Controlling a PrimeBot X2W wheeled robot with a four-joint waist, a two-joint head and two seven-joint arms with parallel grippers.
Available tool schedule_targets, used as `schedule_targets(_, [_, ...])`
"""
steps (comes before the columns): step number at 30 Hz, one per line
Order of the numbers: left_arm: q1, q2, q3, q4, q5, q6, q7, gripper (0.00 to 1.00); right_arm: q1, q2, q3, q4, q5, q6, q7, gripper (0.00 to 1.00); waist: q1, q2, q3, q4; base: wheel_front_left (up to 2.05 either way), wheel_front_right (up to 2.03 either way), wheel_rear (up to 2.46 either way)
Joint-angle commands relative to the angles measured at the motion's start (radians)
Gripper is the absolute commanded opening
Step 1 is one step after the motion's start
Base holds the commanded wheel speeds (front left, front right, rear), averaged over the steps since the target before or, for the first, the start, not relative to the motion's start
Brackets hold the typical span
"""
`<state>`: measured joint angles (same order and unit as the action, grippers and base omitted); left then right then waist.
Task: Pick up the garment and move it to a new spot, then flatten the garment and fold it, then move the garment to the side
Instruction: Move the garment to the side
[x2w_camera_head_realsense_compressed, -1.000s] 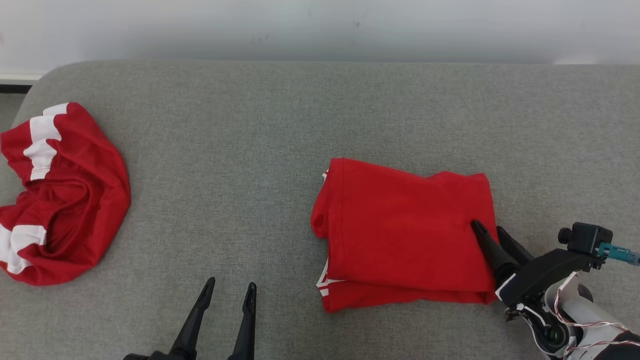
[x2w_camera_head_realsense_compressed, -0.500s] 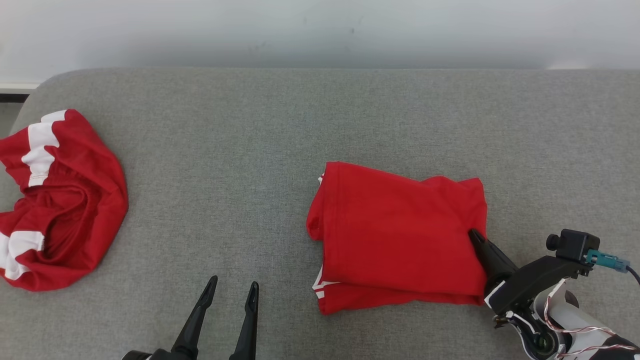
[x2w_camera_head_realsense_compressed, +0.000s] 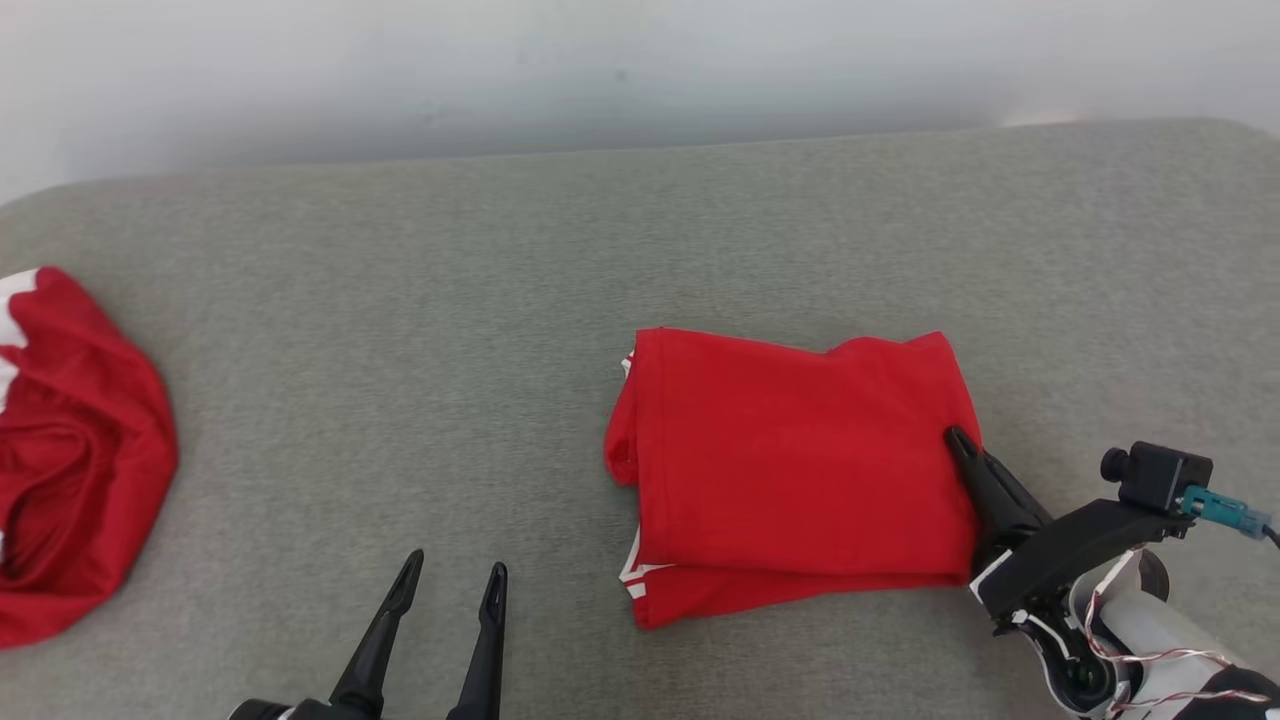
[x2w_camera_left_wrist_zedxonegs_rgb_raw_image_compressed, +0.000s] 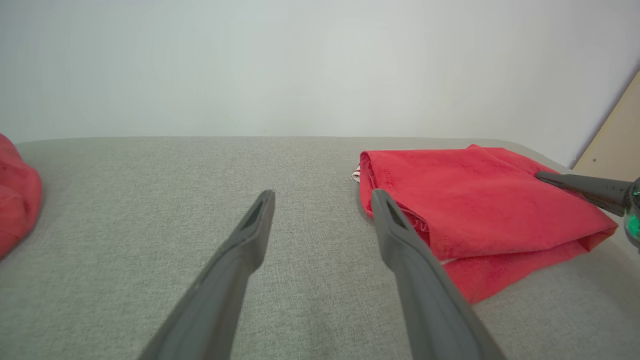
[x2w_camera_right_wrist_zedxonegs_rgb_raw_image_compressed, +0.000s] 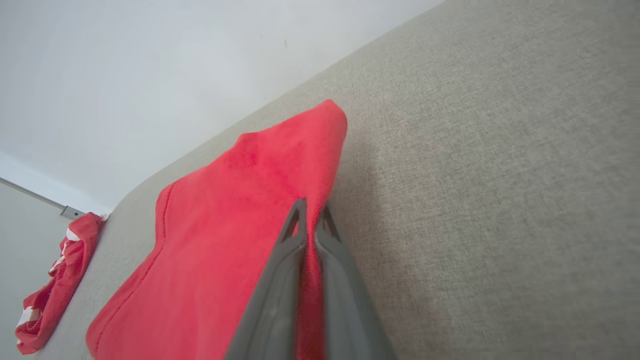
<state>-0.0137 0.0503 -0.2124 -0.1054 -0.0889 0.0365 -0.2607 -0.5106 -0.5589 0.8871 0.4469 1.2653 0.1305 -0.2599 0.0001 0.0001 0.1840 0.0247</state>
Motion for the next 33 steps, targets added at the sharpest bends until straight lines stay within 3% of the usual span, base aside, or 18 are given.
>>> schedule_targets(1, [0.001,0.0,0.003,-0.003,0.004,-0.004,-0.005,1.0,0.019,0.008,-0.02,-0.006,-0.026,0.0,-0.005,0.0,-0.0001,-0.0001,0.003,-0.049,0.0,0.0,0.0])
schedule_targets(17, [-0.021,0.002,0.03,-0.007,0.044,-0.035,-0.005,1.0,0.103,0.094,-0.205,-0.015,-0.238,0.0,-0.005,0.0,-0.0001,-0.0001,0.016,-0.26,0.0,0.0,0.0])
schedule_targets(26, [-0.031,0.008,0.036,-0.004,0.06,-0.055,-0.005,1.0,0.121,0.118,-0.199,-0.025,-0.259,0.0,-0.006,0.0,-0.0001,-0.0001,0.03,-0.369,0.0,0.0,0.0])
schedule_targets(33, [-0.054,0.015,0.032,-0.007,0.074,-0.065,-0.005,1.0,0.08,0.114,-0.176,-0.03,-0.243,0.0,-0.006,0.0,-0.0001,-0.0001,0.063,-0.414,0.0,0.0,0.0])
